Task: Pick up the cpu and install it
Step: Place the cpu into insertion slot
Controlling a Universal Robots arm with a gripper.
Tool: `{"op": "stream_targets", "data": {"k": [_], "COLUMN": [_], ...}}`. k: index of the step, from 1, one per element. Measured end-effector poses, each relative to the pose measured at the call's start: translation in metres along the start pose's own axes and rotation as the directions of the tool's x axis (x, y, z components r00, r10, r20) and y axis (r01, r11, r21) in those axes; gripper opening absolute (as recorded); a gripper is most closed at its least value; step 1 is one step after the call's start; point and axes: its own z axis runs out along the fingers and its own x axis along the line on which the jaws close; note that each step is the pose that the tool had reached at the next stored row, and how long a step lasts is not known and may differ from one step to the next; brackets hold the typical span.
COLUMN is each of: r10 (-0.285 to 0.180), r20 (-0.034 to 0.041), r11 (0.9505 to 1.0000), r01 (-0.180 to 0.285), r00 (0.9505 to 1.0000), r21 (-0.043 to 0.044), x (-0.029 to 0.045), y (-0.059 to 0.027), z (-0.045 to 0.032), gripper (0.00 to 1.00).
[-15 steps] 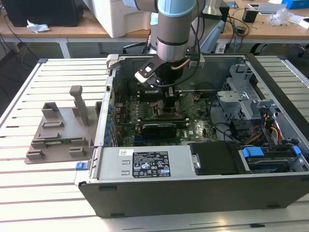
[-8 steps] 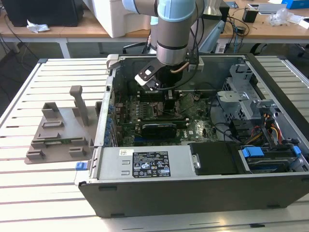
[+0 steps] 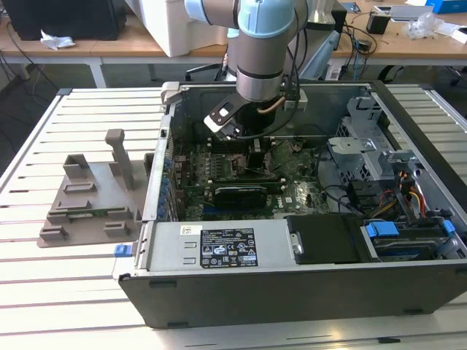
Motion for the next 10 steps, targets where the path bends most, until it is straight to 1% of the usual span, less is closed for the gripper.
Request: {"op": "stream_targets", "data": {"k": [6,7,10], "r10": [0.000,0.000,0.000], "r20": [-0.0001,0.0000,-0.0002], "r11": [1.0000,1.0000,1.0000], "r01": [0.000,0.000,0.000], "r00": [1.0000,1.0000,1.0000], "r21": [-0.0001,-0.0001,-0.0001], "x": [0.0000,0.0000,0.0002], "y": [0.0000,0.0000,0.0000], "z": [0.0002,0.0002,0.0003], "gripper": [0.56,0.62,0.62]}}
